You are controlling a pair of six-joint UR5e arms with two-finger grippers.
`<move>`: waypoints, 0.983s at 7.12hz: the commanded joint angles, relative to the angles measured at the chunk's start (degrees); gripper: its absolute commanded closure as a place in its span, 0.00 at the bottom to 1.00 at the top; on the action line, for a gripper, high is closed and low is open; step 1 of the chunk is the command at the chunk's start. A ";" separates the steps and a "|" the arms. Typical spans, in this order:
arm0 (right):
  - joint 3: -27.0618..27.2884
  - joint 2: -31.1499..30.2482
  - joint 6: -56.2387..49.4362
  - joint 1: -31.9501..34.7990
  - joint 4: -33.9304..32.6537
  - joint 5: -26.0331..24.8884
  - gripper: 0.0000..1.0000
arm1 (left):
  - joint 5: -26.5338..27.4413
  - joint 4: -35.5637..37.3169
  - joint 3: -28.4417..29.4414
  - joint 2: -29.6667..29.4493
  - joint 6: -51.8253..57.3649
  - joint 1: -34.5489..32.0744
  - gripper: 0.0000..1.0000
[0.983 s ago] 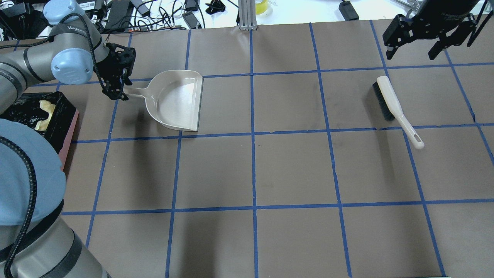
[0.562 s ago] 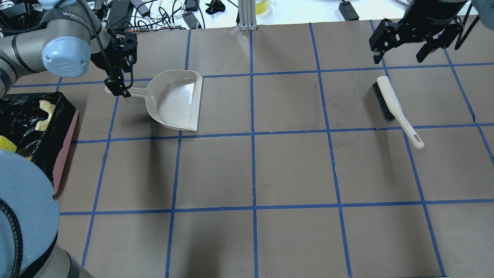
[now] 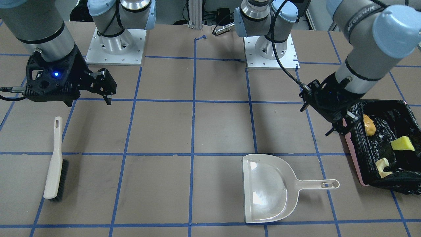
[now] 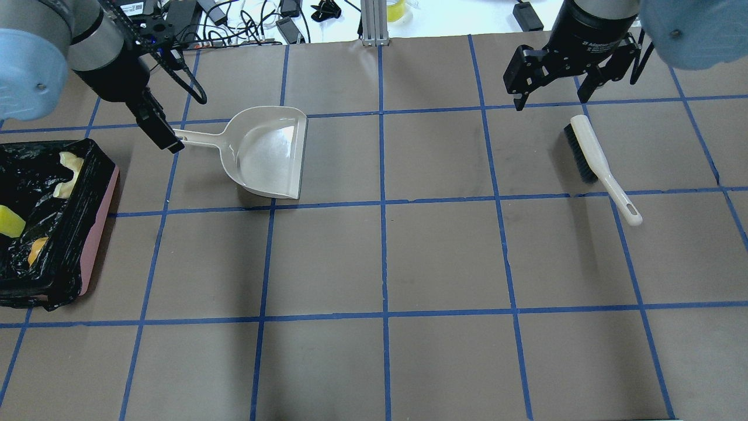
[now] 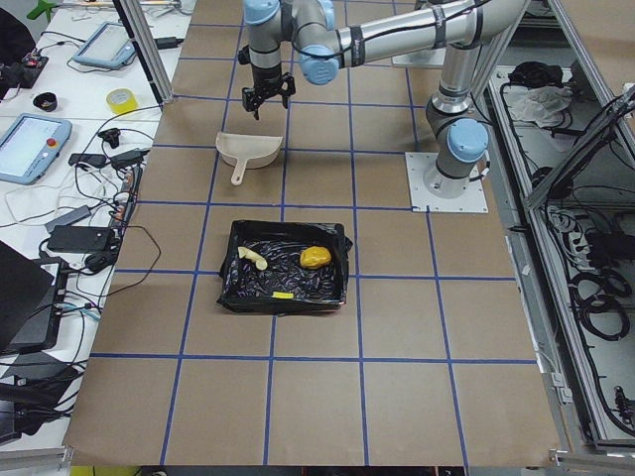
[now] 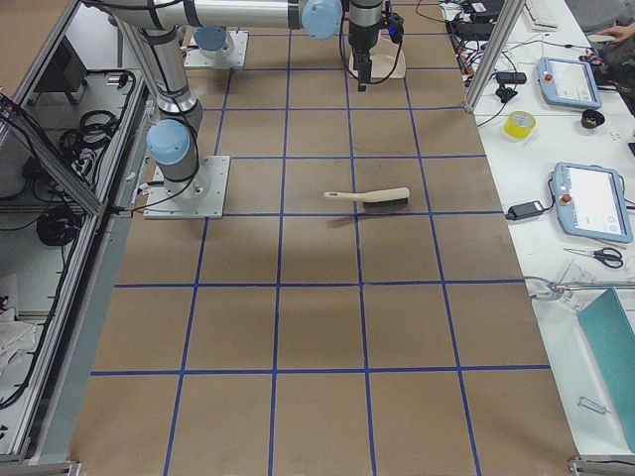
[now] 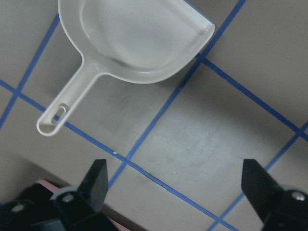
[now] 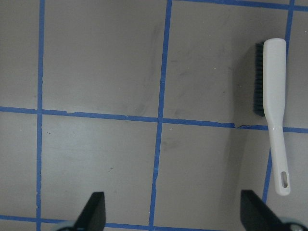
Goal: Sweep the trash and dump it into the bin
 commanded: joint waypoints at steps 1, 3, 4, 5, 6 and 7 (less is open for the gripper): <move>0.16 0.04 0.31 0.20 0.16 -0.15 0.00 | 1.18 -4.26 -1.41 5.19 -18.51 0.12 0.00; 0.25 0.13 0.22 0.20 0.25 -0.24 0.00 | 1.44 -4.96 -1.23 6.34 -39.62 0.03 0.00; 0.33 0.13 0.22 0.20 0.25 -0.24 0.00 | 2.57 -6.27 -1.06 6.43 -48.86 -0.05 0.00; 0.33 0.13 0.22 0.20 0.25 -0.24 0.00 | 2.41 -6.28 -0.27 6.00 -52.34 -0.84 0.00; 0.33 0.22 0.22 0.11 0.25 -0.33 0.00 | 2.67 -6.19 0.26 5.64 -58.47 -2.85 0.00; 0.42 0.22 0.22 0.11 0.34 -0.50 0.00 | 2.67 -5.84 0.44 5.29 -60.97 -4.43 0.00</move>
